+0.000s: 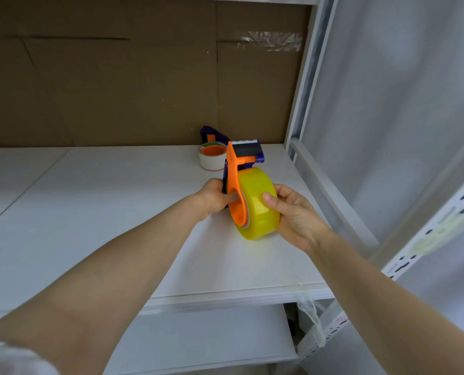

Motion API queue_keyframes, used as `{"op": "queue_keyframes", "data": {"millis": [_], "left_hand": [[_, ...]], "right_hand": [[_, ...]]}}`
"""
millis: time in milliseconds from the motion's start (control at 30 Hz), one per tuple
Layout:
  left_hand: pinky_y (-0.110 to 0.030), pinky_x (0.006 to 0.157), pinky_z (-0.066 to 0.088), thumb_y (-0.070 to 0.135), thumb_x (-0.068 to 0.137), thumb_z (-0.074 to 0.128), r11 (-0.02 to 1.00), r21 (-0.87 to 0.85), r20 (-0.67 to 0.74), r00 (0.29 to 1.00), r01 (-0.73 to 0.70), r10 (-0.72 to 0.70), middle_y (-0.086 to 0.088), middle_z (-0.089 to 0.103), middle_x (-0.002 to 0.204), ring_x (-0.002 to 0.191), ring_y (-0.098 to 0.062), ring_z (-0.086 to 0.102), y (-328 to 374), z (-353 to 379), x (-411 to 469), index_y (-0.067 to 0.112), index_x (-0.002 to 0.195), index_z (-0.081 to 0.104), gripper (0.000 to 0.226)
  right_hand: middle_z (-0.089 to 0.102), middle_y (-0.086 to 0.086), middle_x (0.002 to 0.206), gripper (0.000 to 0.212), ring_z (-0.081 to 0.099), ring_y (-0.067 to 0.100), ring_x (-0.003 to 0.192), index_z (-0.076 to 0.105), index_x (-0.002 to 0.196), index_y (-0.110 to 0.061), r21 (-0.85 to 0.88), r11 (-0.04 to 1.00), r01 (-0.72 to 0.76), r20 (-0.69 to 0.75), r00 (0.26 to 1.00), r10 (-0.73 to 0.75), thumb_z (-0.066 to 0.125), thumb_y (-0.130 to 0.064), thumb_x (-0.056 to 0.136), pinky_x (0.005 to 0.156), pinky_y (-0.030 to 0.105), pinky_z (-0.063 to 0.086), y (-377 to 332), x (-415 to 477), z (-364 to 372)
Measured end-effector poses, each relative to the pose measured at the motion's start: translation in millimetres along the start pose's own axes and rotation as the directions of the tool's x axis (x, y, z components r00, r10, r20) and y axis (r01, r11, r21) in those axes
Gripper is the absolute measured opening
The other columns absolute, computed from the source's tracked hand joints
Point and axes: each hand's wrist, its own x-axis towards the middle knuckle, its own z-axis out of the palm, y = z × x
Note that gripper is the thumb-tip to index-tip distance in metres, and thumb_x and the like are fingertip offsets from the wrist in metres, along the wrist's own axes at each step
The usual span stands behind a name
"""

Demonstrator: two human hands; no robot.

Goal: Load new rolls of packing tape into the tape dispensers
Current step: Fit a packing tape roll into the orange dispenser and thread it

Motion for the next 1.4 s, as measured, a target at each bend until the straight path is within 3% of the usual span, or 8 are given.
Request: {"op": "queue_keyframes", "data": {"millis": [367, 567, 667, 733, 800, 933, 1133, 1400], "left_hand": [[-0.036, 0.087, 0.049, 0.015, 0.091, 0.060, 0.999, -0.051, -0.039, 0.999, 0.015, -0.017, -0.015, 0.061, 0.120, 0.109, -0.029, 0.059, 0.1, 4.6, -1.7, 0.004, 0.123, 0.056, 0.035], [-0.036, 0.084, 0.052, 0.018, 0.088, 0.064, 0.998, -0.042, -0.144, 0.989, 0.038, -0.044, -0.009, 0.062, 0.109, 0.101, -0.028, 0.062, 1.9, 3.6, -1.5, 0.009, 0.122, 0.056, 0.036], [-0.032, 0.072, 0.053, 0.010, 0.091, 0.056, 0.958, -0.286, -0.089, 0.994, 0.034, -0.062, -0.006, 0.066, 0.099, 0.091, -0.022, 0.062, 12.5, 0.4, -10.0, 0.016, 0.116, 0.058, 0.026], [-0.032, 0.079, 0.046, 0.006, 0.084, 0.046, 0.929, -0.367, -0.038, 0.996, 0.057, -0.076, -0.004, 0.060, 0.093, 0.094, -0.019, 0.056, 13.3, -3.5, -14.6, 0.014, 0.101, 0.058, 0.023], [-0.036, 0.089, 0.035, 0.015, 0.071, 0.045, 0.853, -0.513, 0.048, 0.995, 0.099, -0.087, -0.001, 0.053, 0.087, 0.091, -0.017, 0.050, 12.0, -7.1, -18.4, 0.014, 0.084, 0.052, 0.015], [-0.049, 0.097, 0.042, 0.051, 0.087, 0.050, 0.767, -0.631, 0.133, 0.990, 0.114, -0.037, -0.004, 0.064, 0.109, 0.106, -0.023, 0.057, 14.6, -6.8, -20.4, 0.025, 0.123, 0.057, 0.045], [-0.045, 0.086, 0.050, 0.071, 0.084, 0.039, 0.786, -0.618, -0.095, 0.991, 0.018, -0.098, -0.003, 0.063, 0.122, 0.098, -0.020, 0.062, 15.4, 4.0, -14.5, 0.026, 0.132, 0.044, 0.065], [-0.031, 0.064, 0.048, 0.072, 0.083, 0.036, 0.810, -0.586, -0.150, 0.979, 0.025, -0.138, -0.003, 0.064, 0.106, 0.086, -0.018, 0.062, 20.9, -0.7, -12.3, 0.022, 0.132, 0.043, 0.070]], "right_hand": [[0.062, 0.010, 0.124, 0.084, 0.060, 0.023, 0.115, 0.057, 0.125, -0.014, -0.013, 0.999, 0.037, 0.206, 0.978, -0.033, 0.090, -0.015, 0.048, 0.089, 0.033, 0.054, 6.6, -1.3, -14.7], [0.058, 0.013, 0.128, 0.070, 0.056, 0.026, 0.117, 0.051, 0.129, -0.012, -0.051, 0.999, 0.009, 0.125, 0.992, -0.003, 0.069, 0.012, 0.066, 0.093, 0.036, 0.052, 1.6, -3.3, -7.2], [0.061, 0.011, 0.119, 0.034, 0.061, 0.025, 0.105, 0.055, 0.119, -0.016, -0.066, 0.995, -0.075, -0.024, 0.997, 0.074, 0.056, -0.018, 0.085, 0.094, 0.041, 0.049, -13.4, 2.0, 15.9], [0.065, 0.007, 0.101, 0.036, 0.064, 0.022, 0.090, 0.052, 0.111, -0.019, -0.193, 0.964, -0.184, -0.209, 0.967, 0.142, 0.058, -0.046, 0.087, 0.086, 0.039, 0.053, -26.1, 6.2, 36.4], [0.059, 0.001, 0.082, 0.040, 0.060, 0.018, 0.076, 0.047, 0.100, -0.018, -0.306, 0.924, -0.227, -0.305, 0.943, 0.131, 0.059, -0.052, 0.085, 0.077, 0.036, 0.051, -33.1, 10.4, 48.4], [0.055, 0.002, 0.091, 0.035, 0.054, 0.019, 0.080, 0.045, 0.111, -0.018, -0.291, 0.937, -0.192, -0.358, 0.930, 0.080, 0.058, -0.042, 0.090, 0.075, 0.036, 0.046, -34.1, 13.8, 53.7], [0.068, 0.015, 0.107, 0.041, 0.067, 0.027, 0.087, 0.056, 0.125, -0.002, -0.149, 0.986, -0.073, -0.255, 0.966, 0.033, 0.062, -0.020, 0.089, 0.068, 0.033, 0.056, -16.2, 4.6, 49.8], [0.069, 0.009, 0.111, 0.045, 0.067, 0.019, 0.099, 0.059, 0.121, -0.006, 0.025, 0.999, 0.031, -0.018, 0.999, -0.031, 0.061, -0.014, 0.077, 0.082, 0.028, 0.055, 12.9, -5.3, 24.1]]}}
